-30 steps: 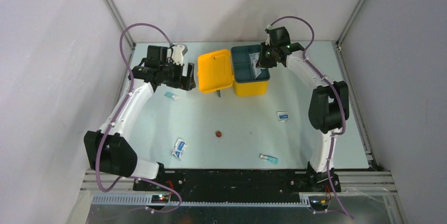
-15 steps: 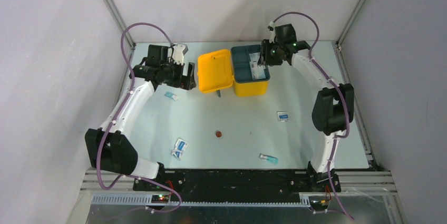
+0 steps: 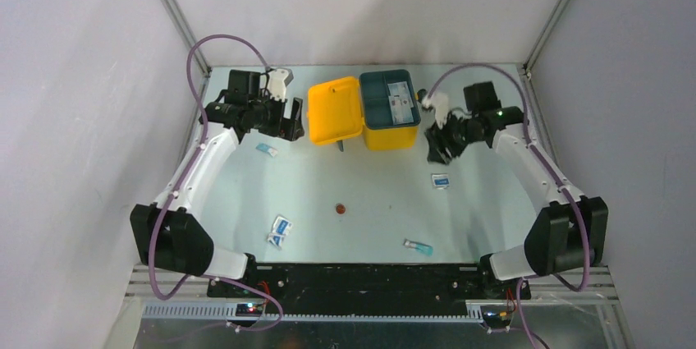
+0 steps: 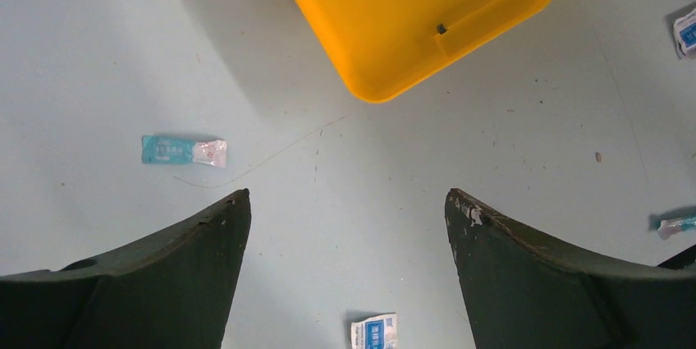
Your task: Organize the medicine kit
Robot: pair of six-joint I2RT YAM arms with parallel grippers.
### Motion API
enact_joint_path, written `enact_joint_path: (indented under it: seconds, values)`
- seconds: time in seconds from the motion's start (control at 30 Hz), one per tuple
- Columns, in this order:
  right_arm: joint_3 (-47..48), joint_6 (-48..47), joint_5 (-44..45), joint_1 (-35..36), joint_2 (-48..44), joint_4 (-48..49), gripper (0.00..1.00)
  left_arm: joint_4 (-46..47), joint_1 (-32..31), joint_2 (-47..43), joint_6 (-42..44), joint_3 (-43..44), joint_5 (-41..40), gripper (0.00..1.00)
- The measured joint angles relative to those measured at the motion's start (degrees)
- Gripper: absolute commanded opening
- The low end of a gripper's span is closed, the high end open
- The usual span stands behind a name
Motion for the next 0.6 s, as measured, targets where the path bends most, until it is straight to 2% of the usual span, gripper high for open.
enact_joint_path:
  seconds: [0.17,0.27,0.6]
  values:
    - [-10.03,-20.70,-1.84,-0.11,0.46,-8.33,0.55,-0.02,0.00,-1.44,1.36,-0.02,1.05,0.91]
    - [-11.65,-30.53,-0.68,0.24,2.80,-10.40,0.54,-0.04,0.00,-1.79,1.36,-0.02,2.40,0.91]
    - [-11.67,-49.62,5.68,0.61,12.33,-6.23,0.54,-2.21,0.00,-3.19,2.25,-0.02,4.50,0.91]
